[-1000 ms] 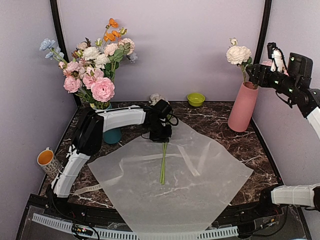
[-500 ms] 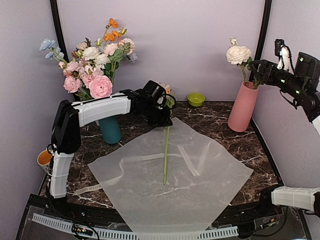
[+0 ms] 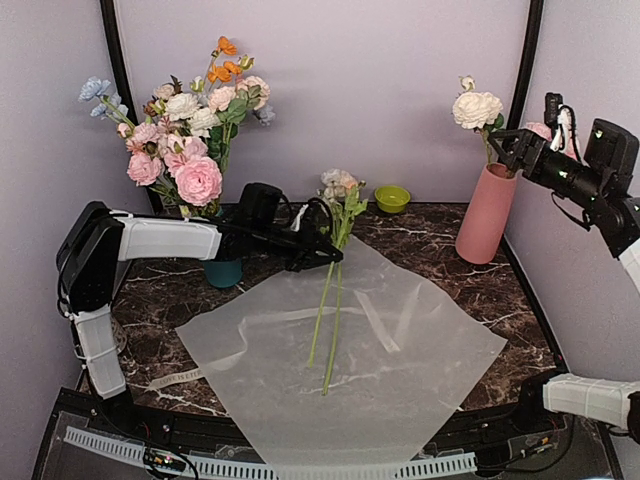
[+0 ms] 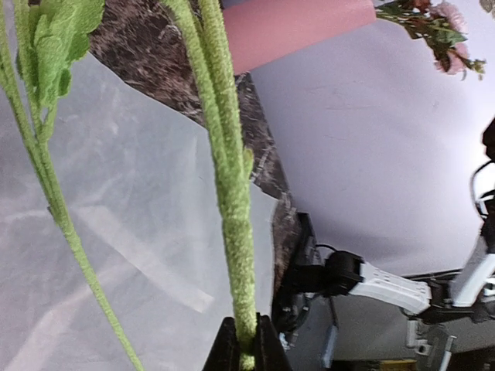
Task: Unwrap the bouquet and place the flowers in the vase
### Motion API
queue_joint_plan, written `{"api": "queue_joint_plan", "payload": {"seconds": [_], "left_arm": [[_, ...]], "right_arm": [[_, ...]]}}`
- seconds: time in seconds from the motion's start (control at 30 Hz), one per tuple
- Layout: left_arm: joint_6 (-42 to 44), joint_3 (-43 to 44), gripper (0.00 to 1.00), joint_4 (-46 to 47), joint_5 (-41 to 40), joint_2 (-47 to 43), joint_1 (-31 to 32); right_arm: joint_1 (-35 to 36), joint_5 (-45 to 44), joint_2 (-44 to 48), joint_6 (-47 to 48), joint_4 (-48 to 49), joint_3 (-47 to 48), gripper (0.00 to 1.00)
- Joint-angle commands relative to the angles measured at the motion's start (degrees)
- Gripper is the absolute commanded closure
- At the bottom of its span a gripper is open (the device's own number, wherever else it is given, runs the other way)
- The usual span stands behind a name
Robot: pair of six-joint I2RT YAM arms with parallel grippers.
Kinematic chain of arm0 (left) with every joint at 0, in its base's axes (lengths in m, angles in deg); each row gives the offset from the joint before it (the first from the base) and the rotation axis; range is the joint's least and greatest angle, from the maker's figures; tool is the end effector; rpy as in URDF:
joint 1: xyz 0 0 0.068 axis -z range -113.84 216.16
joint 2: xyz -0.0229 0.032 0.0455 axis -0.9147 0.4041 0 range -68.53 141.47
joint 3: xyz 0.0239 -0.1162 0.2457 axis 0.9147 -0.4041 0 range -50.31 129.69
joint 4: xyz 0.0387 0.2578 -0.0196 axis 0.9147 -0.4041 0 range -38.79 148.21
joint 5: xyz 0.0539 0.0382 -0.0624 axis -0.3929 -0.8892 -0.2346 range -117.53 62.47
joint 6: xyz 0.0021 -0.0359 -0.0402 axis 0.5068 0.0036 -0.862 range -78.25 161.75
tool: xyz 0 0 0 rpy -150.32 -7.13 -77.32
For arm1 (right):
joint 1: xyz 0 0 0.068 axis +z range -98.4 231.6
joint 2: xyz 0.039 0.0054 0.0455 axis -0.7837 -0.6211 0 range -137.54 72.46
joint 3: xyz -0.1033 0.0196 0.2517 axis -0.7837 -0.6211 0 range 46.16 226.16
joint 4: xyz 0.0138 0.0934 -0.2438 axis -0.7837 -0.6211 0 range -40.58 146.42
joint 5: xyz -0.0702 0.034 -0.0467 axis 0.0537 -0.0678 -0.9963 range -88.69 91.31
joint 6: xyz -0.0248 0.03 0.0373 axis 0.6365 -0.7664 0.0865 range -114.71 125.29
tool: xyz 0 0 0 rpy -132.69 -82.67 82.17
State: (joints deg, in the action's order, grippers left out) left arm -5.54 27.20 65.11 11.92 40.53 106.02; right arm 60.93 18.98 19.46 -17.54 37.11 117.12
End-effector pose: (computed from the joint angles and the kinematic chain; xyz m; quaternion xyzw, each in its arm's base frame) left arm 0.3222 -0.2984 0.2437 0.1305 0.8025 -0.5560 0.1724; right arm 0.1794 0.0405 0.4544 -0.0235 0.7146 0.2968 0.6330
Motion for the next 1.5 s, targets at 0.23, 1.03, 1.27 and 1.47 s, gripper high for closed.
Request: {"api": "queue_joint_plan", "payload": {"seconds": [0.23,1.03,1.27,1.47], "left_arm": [[-21.42,-9.68,1.00,40.71,32.93,0.55,-2.54],[4.87,1.06,1.00,3.09,24.00,-6.36,-1.19],[19.73,8.99,1.00,-15.71,13.57,-7.61,2.15],[22.82,10.01,1.00,-16.38,11.02,-8.28,4.78]], "right_arm": [[1.71,5.91,1.46,-6.27,0.15,-3.48,0.23],[24.93,-6.72,-1.55,-15.90,7.51,-12.05,0.29],[31.82,-10.87,-5.65,-17.98,11.99,-12.60,0.34],[36.47,-12.51,-9.61,-18.10,16.82,-12.43,0.42]]}}
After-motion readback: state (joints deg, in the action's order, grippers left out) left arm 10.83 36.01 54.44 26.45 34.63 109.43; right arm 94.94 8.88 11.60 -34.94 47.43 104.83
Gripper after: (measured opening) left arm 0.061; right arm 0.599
